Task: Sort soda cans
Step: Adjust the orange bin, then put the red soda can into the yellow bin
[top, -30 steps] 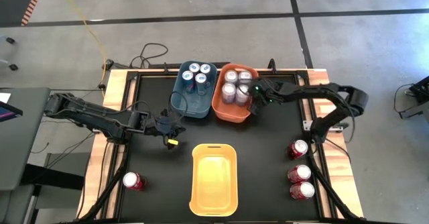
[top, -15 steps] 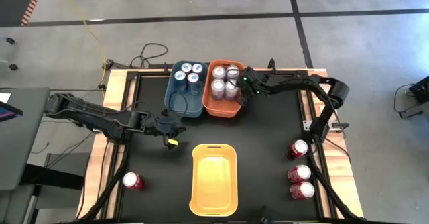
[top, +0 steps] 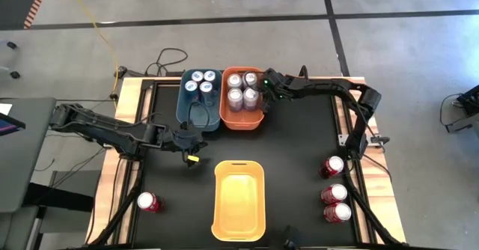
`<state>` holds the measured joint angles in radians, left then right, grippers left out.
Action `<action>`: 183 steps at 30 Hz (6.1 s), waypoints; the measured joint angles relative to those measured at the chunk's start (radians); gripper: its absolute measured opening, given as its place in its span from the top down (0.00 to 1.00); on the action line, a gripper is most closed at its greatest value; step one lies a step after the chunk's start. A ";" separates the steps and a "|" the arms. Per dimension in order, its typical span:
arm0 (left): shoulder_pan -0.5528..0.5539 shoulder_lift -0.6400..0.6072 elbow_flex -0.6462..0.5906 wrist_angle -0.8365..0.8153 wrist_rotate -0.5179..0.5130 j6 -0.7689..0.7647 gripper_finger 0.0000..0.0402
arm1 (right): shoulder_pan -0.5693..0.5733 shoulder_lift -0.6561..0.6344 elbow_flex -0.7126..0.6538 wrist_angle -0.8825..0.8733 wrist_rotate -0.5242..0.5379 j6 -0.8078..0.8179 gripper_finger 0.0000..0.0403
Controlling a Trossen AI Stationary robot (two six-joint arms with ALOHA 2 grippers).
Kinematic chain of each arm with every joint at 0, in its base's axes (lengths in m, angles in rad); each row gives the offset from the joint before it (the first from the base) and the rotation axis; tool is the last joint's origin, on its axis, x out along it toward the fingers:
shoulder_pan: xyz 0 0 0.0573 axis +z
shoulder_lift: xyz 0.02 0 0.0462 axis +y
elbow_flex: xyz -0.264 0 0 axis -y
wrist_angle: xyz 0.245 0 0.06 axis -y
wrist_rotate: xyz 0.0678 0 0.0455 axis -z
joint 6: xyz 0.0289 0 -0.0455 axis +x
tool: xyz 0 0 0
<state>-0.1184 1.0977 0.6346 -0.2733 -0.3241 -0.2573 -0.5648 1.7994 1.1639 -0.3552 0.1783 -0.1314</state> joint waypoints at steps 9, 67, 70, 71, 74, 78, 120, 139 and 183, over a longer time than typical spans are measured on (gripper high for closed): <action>-0.031 -0.112 0.001 -0.039 -0.059 0.025 1.00 | 0.079 -0.304 0.003 -0.350 -0.001 0.233 0.85; -0.788 0.066 0.442 -0.895 0.379 -1.474 0.22 | 1.052 -0.289 -0.337 0.004 0.764 0.841 0.11; -0.816 0.095 0.442 -0.890 0.397 -1.511 0.19 | 1.053 -0.289 -0.337 0.002 0.763 0.841 0.05; -0.826 0.105 0.442 -0.887 0.398 -1.522 0.18 | 1.053 -0.289 -0.337 0.003 0.763 0.841 0.03; -0.852 0.134 0.442 -0.882 0.402 -1.543 0.18 | 1.053 -0.289 -0.337 0.001 0.754 0.854 0.01; -0.864 0.161 0.444 -0.880 0.403 -1.547 0.18 | 1.053 -0.289 -0.337 0.000 0.739 0.864 0.02; -0.769 0.349 0.455 -0.901 0.360 -1.223 0.25 | 1.062 -0.289 -0.337 -0.008 0.755 0.938 0.10; -0.419 0.347 0.919 -1.175 0.192 -0.817 0.25 | 1.061 -0.289 -0.337 -0.018 0.766 0.936 0.21; -0.166 1.051 1.435 -1.164 0.081 0.208 0.22 | 1.088 -0.289 -0.337 -0.273 0.646 1.100 0.21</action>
<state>-0.2849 2.1490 2.0695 -1.4373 -0.2428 -0.0495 0.5232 1.5105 0.8265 -0.6281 0.8241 0.9688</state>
